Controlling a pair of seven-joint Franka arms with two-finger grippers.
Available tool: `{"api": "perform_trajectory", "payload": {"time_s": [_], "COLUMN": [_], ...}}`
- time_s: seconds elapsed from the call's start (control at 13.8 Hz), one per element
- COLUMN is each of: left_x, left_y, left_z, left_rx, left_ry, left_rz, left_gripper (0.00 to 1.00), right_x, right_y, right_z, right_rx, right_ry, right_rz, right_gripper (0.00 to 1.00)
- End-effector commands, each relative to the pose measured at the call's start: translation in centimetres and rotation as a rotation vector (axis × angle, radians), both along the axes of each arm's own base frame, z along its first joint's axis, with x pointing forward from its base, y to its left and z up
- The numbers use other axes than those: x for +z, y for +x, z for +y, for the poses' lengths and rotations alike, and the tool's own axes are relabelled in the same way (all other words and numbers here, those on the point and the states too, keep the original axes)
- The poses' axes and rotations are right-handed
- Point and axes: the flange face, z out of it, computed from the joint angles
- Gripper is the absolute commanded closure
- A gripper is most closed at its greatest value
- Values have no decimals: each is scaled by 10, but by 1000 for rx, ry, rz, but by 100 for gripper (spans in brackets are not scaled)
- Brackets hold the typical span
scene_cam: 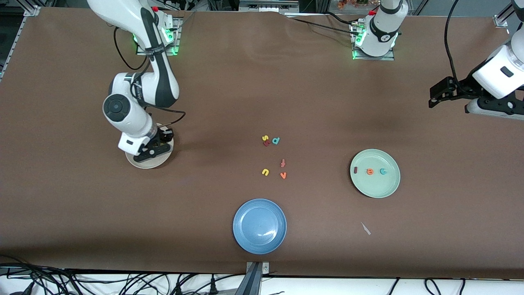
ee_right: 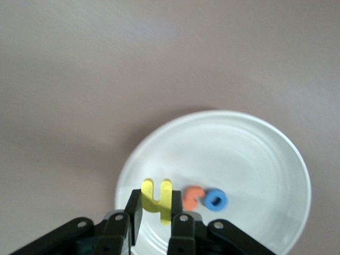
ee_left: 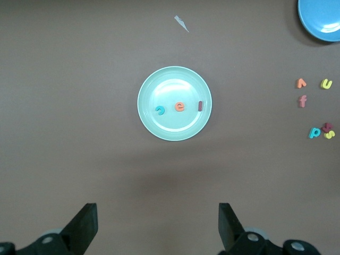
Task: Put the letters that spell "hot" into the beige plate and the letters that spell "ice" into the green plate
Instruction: 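Place the yellow h on the beige plate with the right gripper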
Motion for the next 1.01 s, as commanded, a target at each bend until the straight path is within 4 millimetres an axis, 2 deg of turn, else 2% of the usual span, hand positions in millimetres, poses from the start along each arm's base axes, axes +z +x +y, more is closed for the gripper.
{"api": "perform_trajectory", "payload": {"time_s": [0.0,0.14,0.29,0.43,0.65,0.94], "left_x": [2,3,4,3,4,3], "left_y": [-8,-7,-7,-8,-8,-8], "left_z": [-1,-4,-3,0,5,3], "left_rx": [-23,-26,-25,-23,-17,-20], "left_ry": [19,22,27,31,31,31], "left_rz": [4,24,46,57,59,60], "left_gripper": [0,0,0,0,0,0], "right_x": [-1,22,50,67,78,91], "right_y": [4,18,34,46,50,50], "right_z": [-23,-12,-16,-15,-11,-5], "right_rx": [-62,-55,-85,-205,-344,-359], "right_ry": [13,36,59,52,38,34], "right_rz": [2,35,95,120,131,173], "right_gripper": [0,0,0,0,0,0]}}
